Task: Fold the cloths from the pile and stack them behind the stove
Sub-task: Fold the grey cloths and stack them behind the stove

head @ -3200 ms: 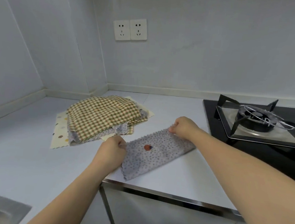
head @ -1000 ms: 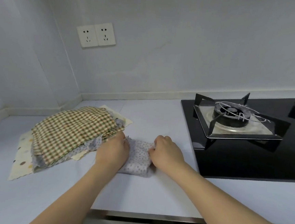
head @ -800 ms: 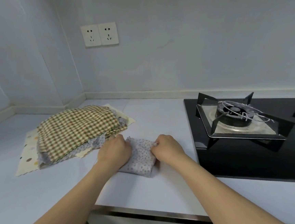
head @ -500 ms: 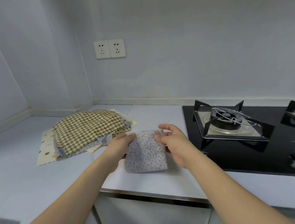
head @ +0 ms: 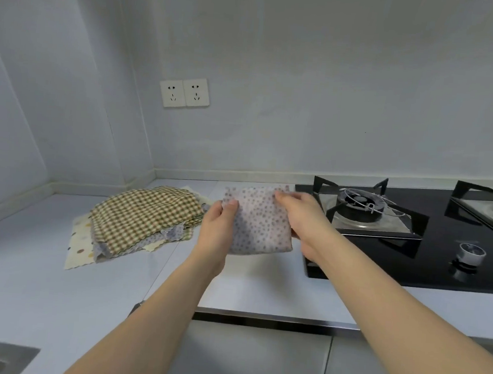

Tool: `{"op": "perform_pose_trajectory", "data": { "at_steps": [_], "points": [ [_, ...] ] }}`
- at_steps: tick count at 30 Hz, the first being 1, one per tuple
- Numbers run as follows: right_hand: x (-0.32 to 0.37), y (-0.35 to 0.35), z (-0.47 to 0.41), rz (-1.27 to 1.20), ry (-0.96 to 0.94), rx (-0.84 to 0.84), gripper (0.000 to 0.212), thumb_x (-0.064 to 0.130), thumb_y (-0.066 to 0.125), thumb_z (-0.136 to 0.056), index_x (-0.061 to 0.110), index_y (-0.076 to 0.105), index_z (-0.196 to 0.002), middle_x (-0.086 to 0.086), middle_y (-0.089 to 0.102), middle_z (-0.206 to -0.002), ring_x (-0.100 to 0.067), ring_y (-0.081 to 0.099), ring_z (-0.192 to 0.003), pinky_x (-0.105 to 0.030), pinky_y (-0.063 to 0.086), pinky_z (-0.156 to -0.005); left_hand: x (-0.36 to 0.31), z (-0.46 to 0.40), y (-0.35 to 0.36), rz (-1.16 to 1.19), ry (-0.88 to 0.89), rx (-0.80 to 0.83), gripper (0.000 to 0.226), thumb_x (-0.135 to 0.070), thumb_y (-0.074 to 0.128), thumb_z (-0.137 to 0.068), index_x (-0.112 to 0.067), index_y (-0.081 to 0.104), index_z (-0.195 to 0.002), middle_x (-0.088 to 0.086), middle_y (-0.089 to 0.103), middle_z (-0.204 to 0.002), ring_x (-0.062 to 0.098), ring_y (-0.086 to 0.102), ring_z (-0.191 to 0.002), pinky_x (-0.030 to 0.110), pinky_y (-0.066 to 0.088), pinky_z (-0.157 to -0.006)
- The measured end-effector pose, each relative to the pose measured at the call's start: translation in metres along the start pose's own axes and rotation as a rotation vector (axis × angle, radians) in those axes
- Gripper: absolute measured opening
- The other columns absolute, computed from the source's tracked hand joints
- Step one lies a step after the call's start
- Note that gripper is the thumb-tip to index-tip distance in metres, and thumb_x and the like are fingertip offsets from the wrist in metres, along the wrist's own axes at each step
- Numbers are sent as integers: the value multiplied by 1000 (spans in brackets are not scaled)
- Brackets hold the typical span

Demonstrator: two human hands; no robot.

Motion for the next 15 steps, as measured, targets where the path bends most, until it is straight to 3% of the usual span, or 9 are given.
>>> {"op": "perform_pose_trajectory", "data": {
  "at_steps": [3,7,10,15],
  "points": [
    [-17,4,-28,206,23,-37,48,49,40,-98,9,52,-120,-3,60,-111,-22,59,-101,-38,49,-88,-3,-26,7,-124,141,-17,28,-37,46,-99,-13,46,-83,1,55,-87,16,55,-84,33,45,-75],
    [-25,16,-72,470,-179,-215,34,40,28,-103,9,43,-103,2,48,-83,-24,50,-83,-34,37,-68,9,-72,17,-314,259,-100,32,-32,42,-102,-18,36,-74,-6,36,-70,8,36,-61,15,32,-52],
    [-22,26,-108,550,-263,-276,25,33,27,-104,10,38,-101,2,47,-80,-26,48,-76,-36,36,-66,12,-113,25,-353,272,-175,32,-34,38,-103,-20,39,-75,-6,39,-67,7,36,-56,14,32,-48],
    [26,16,-140,597,-221,-292,15,26,31,-104,13,35,-100,-3,51,-89,-24,47,-77,-32,32,-64,-29,-151,45,-466,231,-196,32,-33,35,-104,-20,37,-75,-4,40,-64,9,37,-54,26,31,-51]
  ]
}}
Point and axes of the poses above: each hand's wrist, its own z-axis away from the middle knuckle, its own y-axis out of the palm, x = y × z, the point moved 4 cm from there along -z, towards the middle knuckle
